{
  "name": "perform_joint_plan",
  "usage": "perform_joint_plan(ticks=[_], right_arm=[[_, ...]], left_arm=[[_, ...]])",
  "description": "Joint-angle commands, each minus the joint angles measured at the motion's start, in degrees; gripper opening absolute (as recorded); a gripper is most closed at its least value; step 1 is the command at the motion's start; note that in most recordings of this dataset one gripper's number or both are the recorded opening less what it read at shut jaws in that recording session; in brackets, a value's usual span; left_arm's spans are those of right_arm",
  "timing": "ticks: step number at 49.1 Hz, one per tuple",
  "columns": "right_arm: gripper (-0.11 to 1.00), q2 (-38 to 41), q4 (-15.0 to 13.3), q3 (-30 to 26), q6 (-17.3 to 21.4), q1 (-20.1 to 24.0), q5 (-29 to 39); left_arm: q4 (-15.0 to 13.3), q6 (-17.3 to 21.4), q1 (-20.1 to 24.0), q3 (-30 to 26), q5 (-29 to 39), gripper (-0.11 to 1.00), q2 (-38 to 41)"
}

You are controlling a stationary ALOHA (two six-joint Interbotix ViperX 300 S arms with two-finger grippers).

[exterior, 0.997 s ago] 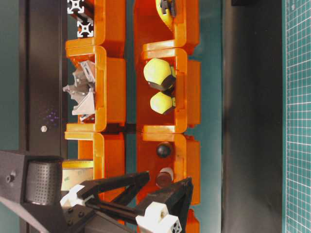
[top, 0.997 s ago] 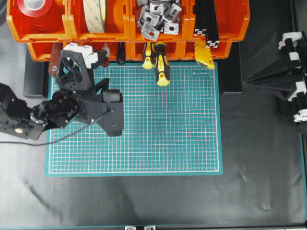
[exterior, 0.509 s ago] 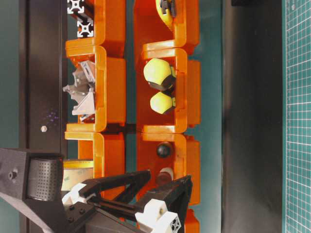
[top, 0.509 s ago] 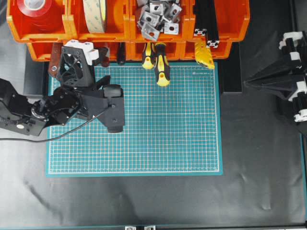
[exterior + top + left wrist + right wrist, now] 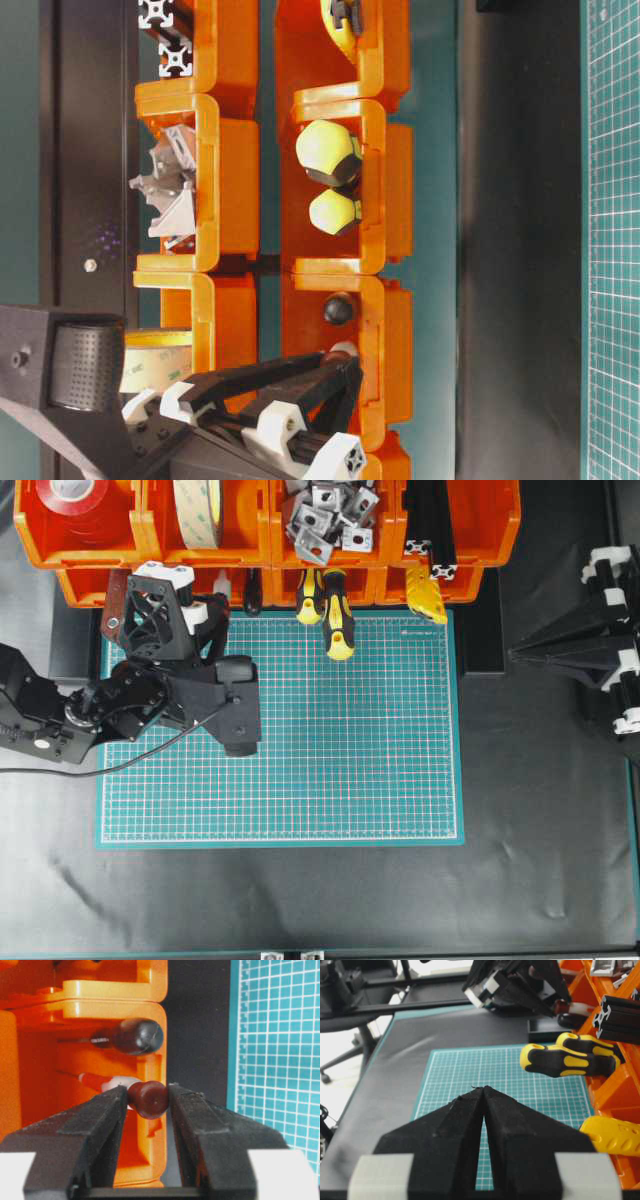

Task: Pick red screwdriver from container rack with left arm.
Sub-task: 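Close the left gripper on the red screwdriver handle, then pull the red screwdriver out of the rack toward the mat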

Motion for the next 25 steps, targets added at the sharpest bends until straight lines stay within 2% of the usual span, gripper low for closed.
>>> perform_joint_plan(ticks=[1,11,19,25], right_arm=[[0.01,0.4,0.0,-0.9,0.0,0.1,-0.4],[0.01,0.4,0.0,-0.9,0.0,0.1,-0.4],[0.01,0.4,0.0,-1.0,0.0,0.1,-0.4],[0.01,0.3,0.0,-0.9,0.0,0.1,-0.4]], left_arm=[[0.2,0.2,-0.2,-2.2,0.1,0.29,-1.5],[0.2,1.8,-2.9,-7.4,5.0,0.28,-2.3],[0.2,5.2,-7.8,-12.1,11.6,0.27,-3.0],[0.2,6.0,-12.4,-14.8,16.2,0.27,-3.4]])
